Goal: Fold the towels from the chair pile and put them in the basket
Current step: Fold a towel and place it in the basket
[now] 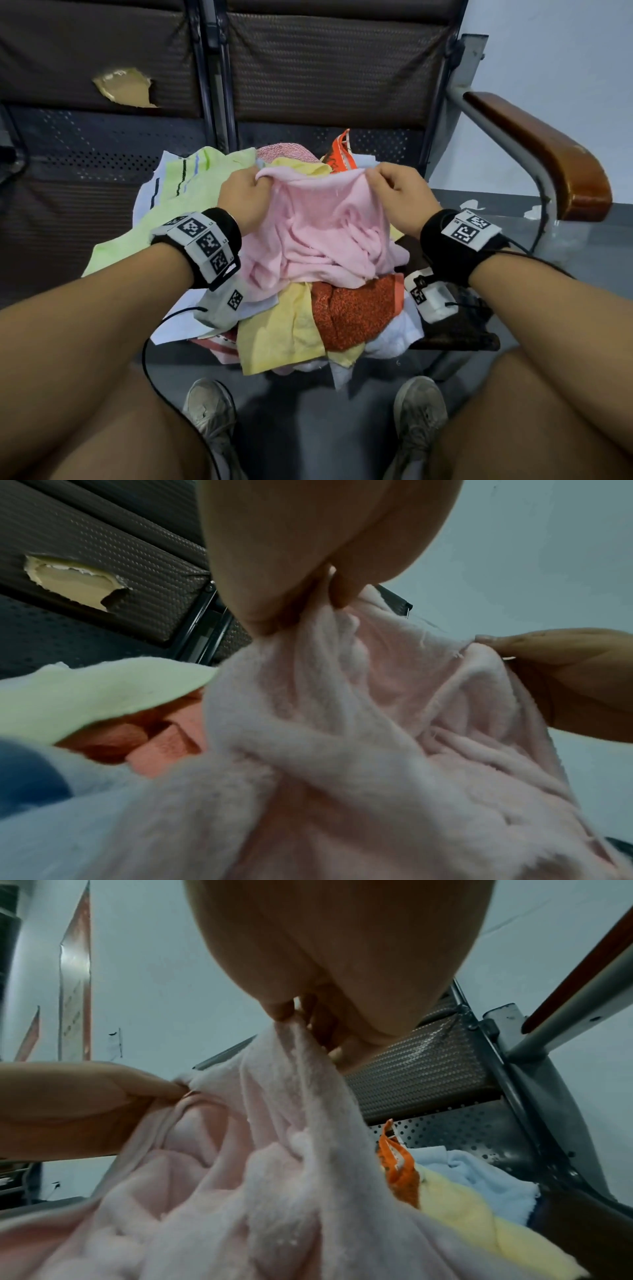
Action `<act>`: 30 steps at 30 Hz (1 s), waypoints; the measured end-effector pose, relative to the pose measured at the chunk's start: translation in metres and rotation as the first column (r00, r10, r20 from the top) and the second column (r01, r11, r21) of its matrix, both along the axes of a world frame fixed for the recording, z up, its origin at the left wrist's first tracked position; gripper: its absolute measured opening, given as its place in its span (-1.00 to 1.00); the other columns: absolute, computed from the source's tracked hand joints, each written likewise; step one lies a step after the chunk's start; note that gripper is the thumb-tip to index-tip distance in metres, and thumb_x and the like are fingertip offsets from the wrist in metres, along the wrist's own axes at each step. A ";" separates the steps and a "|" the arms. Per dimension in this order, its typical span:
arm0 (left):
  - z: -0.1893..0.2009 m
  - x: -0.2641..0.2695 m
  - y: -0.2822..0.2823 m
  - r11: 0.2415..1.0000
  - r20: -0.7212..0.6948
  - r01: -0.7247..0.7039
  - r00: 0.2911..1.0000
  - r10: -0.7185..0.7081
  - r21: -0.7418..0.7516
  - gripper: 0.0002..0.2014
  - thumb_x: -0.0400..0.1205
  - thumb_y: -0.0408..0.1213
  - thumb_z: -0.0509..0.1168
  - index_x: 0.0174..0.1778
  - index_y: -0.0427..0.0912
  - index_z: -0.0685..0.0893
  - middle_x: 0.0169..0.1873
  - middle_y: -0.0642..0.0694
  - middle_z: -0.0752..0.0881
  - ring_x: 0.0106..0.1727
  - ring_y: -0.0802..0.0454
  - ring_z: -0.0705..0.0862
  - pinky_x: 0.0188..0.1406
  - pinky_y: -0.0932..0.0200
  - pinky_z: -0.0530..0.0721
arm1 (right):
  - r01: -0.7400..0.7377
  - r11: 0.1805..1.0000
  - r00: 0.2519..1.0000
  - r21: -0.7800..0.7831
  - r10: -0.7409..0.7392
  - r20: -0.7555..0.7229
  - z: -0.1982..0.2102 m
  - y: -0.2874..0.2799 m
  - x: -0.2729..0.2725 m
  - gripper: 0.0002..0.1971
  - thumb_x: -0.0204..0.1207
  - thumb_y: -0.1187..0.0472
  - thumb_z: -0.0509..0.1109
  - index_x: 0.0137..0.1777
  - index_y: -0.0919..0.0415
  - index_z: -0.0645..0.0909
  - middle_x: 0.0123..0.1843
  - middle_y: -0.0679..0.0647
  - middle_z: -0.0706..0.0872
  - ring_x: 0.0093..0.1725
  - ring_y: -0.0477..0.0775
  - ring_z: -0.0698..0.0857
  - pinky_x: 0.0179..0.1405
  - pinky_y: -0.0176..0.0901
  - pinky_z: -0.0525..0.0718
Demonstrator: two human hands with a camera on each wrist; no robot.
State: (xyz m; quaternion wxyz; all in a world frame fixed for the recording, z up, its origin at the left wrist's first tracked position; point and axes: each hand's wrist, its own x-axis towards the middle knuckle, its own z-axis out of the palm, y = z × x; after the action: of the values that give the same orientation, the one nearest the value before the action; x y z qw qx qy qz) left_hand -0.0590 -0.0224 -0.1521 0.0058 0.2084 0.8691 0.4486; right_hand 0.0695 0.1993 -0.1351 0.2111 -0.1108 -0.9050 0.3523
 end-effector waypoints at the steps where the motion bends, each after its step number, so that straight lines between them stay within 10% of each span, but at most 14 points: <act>1: 0.003 0.001 0.003 0.999 0.018 0.022 1.000 -0.022 0.030 -0.70 0.75 -0.27 0.07 -0.15 -0.33 0.63 -0.15 -0.33 0.72 -0.07 -0.29 0.64 -0.04 -0.11 0.59 | -0.019 0.999 1.000 -0.032 0.020 0.011 0.001 -0.004 -0.001 -0.66 0.76 0.04 0.22 -0.26 0.15 0.48 -0.41 -0.02 0.45 -0.47 -0.17 0.36 -0.43 -0.25 0.35; 4: 0.014 0.007 0.011 0.988 0.063 0.045 0.997 -0.055 0.151 -0.71 0.72 -0.27 0.07 -0.02 -0.41 0.63 -0.10 -0.26 0.70 -0.07 -0.13 0.62 0.10 -0.16 0.61 | -0.141 0.985 0.969 -0.097 0.158 0.192 -0.002 -0.016 -0.002 -0.78 0.61 0.08 0.43 0.05 0.14 0.46 -0.30 0.06 0.57 -0.41 -0.03 0.49 -0.43 -0.17 0.51; 8: 0.020 0.016 0.014 0.985 0.016 0.082 0.996 -0.085 0.152 -0.76 0.56 -0.18 0.34 -0.26 -0.32 0.65 -0.30 -0.27 0.71 -0.22 -0.16 0.66 -0.12 -0.12 0.65 | -0.206 0.953 0.888 0.220 0.088 0.451 -0.012 -0.016 0.003 -0.69 0.47 0.12 0.51 0.17 0.17 0.64 0.06 0.10 0.73 0.06 0.17 0.70 0.01 0.02 0.64; 14: 0.017 0.032 0.003 0.886 -0.021 0.345 0.929 -0.369 -0.310 -0.39 0.40 -0.09 0.61 0.34 -0.02 0.56 -0.15 0.00 0.71 -0.08 -0.08 0.69 -0.04 0.05 0.67 | 0.037 0.986 0.994 0.160 -0.053 0.092 0.006 -0.021 0.011 -0.82 0.54 0.21 0.35 -0.30 0.12 0.63 -0.33 0.03 0.68 -0.24 0.10 0.61 -0.29 -0.01 0.46; 17: 0.010 0.047 0.005 0.730 -0.017 0.456 0.843 -0.538 -0.509 -0.69 0.56 0.02 0.45 0.02 -0.15 0.68 -0.18 -0.03 0.74 -0.17 -0.05 0.66 -0.10 0.04 0.62 | -0.008 0.997 1.000 0.081 0.009 -0.012 0.016 -0.036 0.017 -0.79 0.50 0.30 0.35 -0.36 0.15 0.68 -0.43 0.03 0.64 -0.37 -0.09 0.54 -0.31 -0.04 0.49; 22: 0.024 0.041 0.018 0.980 0.160 0.157 0.971 -0.175 0.120 -0.82 0.74 -0.34 0.13 -0.11 -0.19 0.61 -0.32 -0.11 0.62 -0.43 0.09 0.59 -0.37 0.11 0.62 | -0.085 0.995 0.988 0.058 0.077 0.137 0.014 -0.035 0.019 -0.89 0.51 0.19 0.50 -0.02 0.20 0.73 -0.19 0.05 0.75 -0.18 0.00 0.64 -0.11 -0.12 0.58; 26: 0.036 0.033 0.018 0.803 0.358 -0.102 0.922 -0.145 0.587 -0.68 0.72 -0.45 0.09 0.30 -0.07 0.58 -0.07 -0.05 0.72 -0.18 0.06 0.73 -0.25 0.12 0.77 | -0.190 0.966 0.819 0.178 0.056 0.572 0.000 -0.020 0.026 -0.76 0.51 0.02 0.49 -0.29 0.13 0.64 -0.29 0.09 0.69 -0.24 0.13 0.65 -0.24 -0.10 0.57; 30: 0.031 0.029 0.009 0.823 0.314 -0.073 0.940 -0.132 0.564 -0.75 0.53 -0.53 0.27 0.12 -0.34 0.62 -0.10 -0.30 0.68 -0.11 -0.11 0.68 -0.09 -0.03 0.67 | -0.008 1.000 0.942 0.012 0.004 0.336 0.007 -0.011 0.030 -0.59 0.63 0.09 0.32 -0.49 0.09 0.46 -0.57 -0.10 0.50 -0.49 -0.08 0.48 -0.48 -0.29 0.41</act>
State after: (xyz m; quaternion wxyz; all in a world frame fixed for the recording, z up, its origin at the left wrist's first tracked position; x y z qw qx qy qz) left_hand -0.0304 -0.0131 -0.1209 0.1002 0.1337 0.6785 0.7153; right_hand 0.0993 0.1884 -0.1284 0.0534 -0.1652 -0.9304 0.3228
